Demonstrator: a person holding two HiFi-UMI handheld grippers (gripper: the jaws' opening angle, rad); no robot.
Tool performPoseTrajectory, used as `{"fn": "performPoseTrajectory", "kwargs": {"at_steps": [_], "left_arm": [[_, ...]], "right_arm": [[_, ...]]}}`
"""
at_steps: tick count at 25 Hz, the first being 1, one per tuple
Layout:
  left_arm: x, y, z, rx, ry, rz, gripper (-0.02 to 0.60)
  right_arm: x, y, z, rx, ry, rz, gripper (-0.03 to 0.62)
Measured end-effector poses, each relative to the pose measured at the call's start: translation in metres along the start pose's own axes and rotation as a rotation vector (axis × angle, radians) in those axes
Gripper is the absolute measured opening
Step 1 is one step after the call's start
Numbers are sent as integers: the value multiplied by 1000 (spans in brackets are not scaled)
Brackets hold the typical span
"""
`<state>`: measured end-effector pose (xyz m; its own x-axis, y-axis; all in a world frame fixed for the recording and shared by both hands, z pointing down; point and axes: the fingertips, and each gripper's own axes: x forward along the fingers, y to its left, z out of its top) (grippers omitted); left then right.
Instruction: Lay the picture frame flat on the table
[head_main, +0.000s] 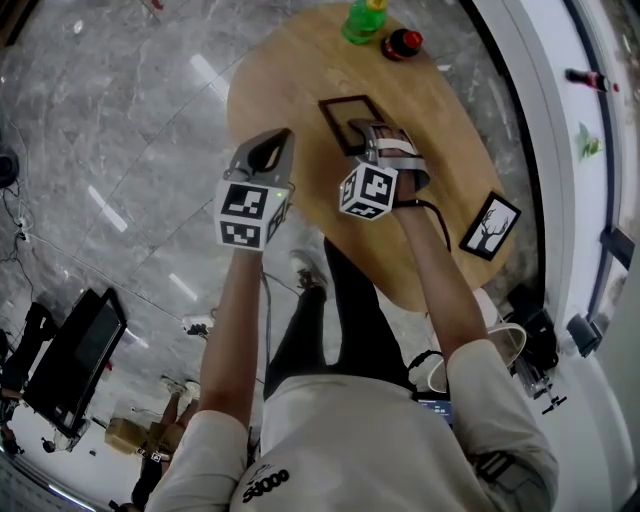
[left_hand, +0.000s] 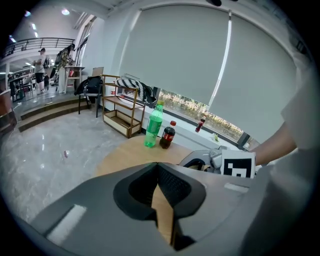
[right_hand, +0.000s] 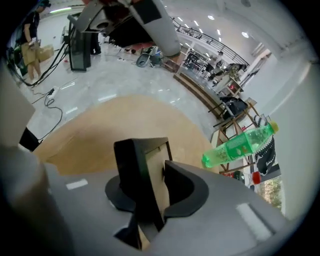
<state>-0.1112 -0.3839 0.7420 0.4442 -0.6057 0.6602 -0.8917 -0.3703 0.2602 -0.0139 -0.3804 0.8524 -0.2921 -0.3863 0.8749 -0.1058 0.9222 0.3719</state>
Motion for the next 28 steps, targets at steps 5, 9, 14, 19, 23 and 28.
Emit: {"fn": "performPoseTrajectory", "kwargs": {"at_steps": [5,9,14,19,23,28], "left_arm": [[2,3,-10,-15,12,6,11],[4,7,-18,-12,25,14,11],[2,14,-27,-16,47,25,11],[1,14,-33,21,60,22,11],[-2,18,-42,13,68,35,11],[-5,14,-58,-15,79,27,11]], "right_arm": [[9,19,2,-35,14,18,135],[16,36,-1,-60,38,48,189],[23,52,-10,-127,96,44,232],[31,71,-17,-167,125,52,276],[32,77,-22,-160,129,23,291],[30,79,-23,-149,127,12,284]]}}
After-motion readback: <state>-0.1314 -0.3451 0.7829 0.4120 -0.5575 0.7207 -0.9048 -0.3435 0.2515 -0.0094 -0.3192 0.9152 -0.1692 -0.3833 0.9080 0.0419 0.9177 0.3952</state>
